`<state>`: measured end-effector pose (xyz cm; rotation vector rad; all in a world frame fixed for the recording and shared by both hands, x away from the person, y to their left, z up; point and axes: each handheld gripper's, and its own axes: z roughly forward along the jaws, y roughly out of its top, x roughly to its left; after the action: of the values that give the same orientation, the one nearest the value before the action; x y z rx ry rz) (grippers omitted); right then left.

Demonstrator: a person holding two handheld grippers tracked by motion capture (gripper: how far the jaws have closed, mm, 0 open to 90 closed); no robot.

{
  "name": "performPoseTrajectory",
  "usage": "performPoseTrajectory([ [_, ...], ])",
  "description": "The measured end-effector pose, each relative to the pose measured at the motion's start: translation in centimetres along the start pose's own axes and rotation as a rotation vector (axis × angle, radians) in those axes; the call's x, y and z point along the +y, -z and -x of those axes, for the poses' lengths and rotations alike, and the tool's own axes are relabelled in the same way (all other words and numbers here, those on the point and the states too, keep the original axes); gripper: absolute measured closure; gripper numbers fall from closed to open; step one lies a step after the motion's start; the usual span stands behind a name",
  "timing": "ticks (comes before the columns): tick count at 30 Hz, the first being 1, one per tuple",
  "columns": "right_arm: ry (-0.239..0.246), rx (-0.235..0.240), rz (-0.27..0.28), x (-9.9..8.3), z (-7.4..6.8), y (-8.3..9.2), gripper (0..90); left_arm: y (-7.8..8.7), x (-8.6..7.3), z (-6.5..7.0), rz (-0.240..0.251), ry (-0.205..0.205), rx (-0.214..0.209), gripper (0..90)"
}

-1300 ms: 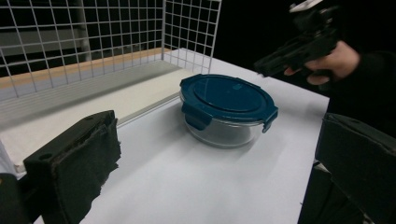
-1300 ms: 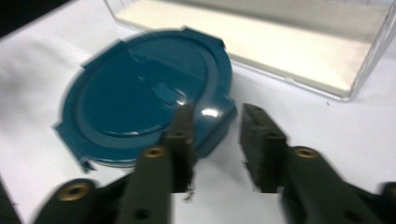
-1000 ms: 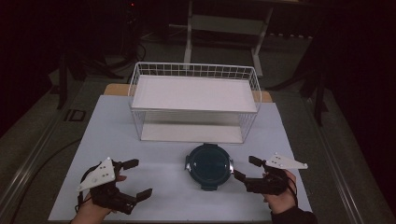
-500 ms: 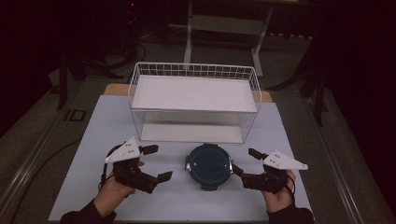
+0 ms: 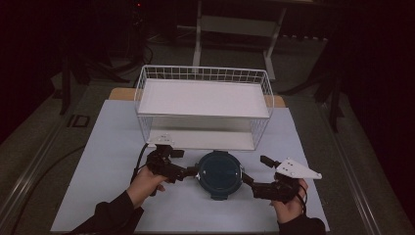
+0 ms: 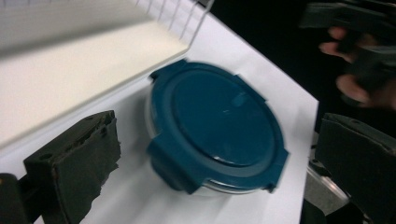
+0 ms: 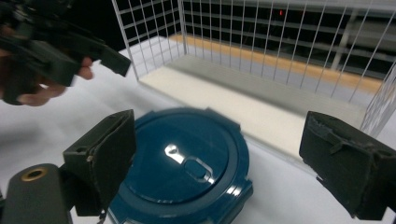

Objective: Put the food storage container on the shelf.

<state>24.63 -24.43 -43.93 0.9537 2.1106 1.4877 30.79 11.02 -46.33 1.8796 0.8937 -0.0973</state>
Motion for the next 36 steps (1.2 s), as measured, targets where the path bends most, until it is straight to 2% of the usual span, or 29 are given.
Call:
performPoseTrajectory([
  [2, -0.017, -0.033, -0.02, -0.2, -0.2, -0.3, 9.9, -0.6, -0.1, -0.7, -0.017, 0.05, 0.001, 0.0],
  [6, -0.037, -0.003, -0.038, -0.6, -0.1, -0.7, 9.8, -1.7, -0.5, -2.1, -0.071, 0.207, -0.033, 0.4],
  [9, -0.037, 0.001, -0.046, -0.8, -0.3, -0.7, 10.0, -2.6, -0.9, -2.9, -0.135, 0.304, -0.045, 4.2],
  [11, -0.041, 0.003, -0.05, -1.0, -0.3, -0.7, 12.1, -3.1, -1.1, -3.3, -0.178, 0.386, -0.046, 4.7],
  [13, -0.05, 0.007, -0.056, -1.1, -0.2, -0.7, 12.9, -3.5, -1.3, -3.7, -0.212, 0.428, -0.048, 6.3],
  [15, -0.054, 0.013, -0.064, -1.2, -0.2, -0.7, 12.9, -3.8, -1.6, -4.3, -0.219, 0.49, -0.094, 6.8],
  [18, -0.062, 0.018, -0.071, -1.3, -0.1, -0.7, 13.4, -3.9, -1.7, -4.7, -0.214, 0.545, -0.107, 14.9],
  [22, -0.067, 0.018, -0.073, -1.4, 0.0, -0.8, 13.8, -3.9, -1.7, -5.1, -0.212, 0.575, -0.132, 23.2],
  [27, -0.074, 0.025, -0.08, -1.5, 0.0, -0.8, 14.4, -4.1, -1.7, -5.2, -0.22, 0.576, -0.159, 35.7],
  [31, -0.083, 0.029, -0.086, -1.6, 0.2, -0.8, 14.7, -4.5, -1.8, -5.3, -0.234, 0.597, -0.184, 43.7],
  [32, -0.086, 0.029, -0.087, -1.6, 0.2, -0.8, 15.0, -4.6, -1.9, -5.3, -0.232, 0.605, -0.193, 45.1],
  [33, -0.089, 0.029, -0.087, -1.7, 0.2, -0.8, 15.0, -4.8, -2.0, -5.4, -0.232, 0.613, -0.224, 46.3],
  [35, -0.091, 0.026, -0.089, -1.7, 0.3, -0.7, 15.7, -5.0, -2.1, -5.3, -0.243, 0.599, -0.222, 48.2],
  [36, -0.091, 0.027, -0.089, -1.7, 0.4, -0.7, 17.5, -5.0, -2.3, -5.4, -0.242, 0.608, -0.226, 50.7],
])
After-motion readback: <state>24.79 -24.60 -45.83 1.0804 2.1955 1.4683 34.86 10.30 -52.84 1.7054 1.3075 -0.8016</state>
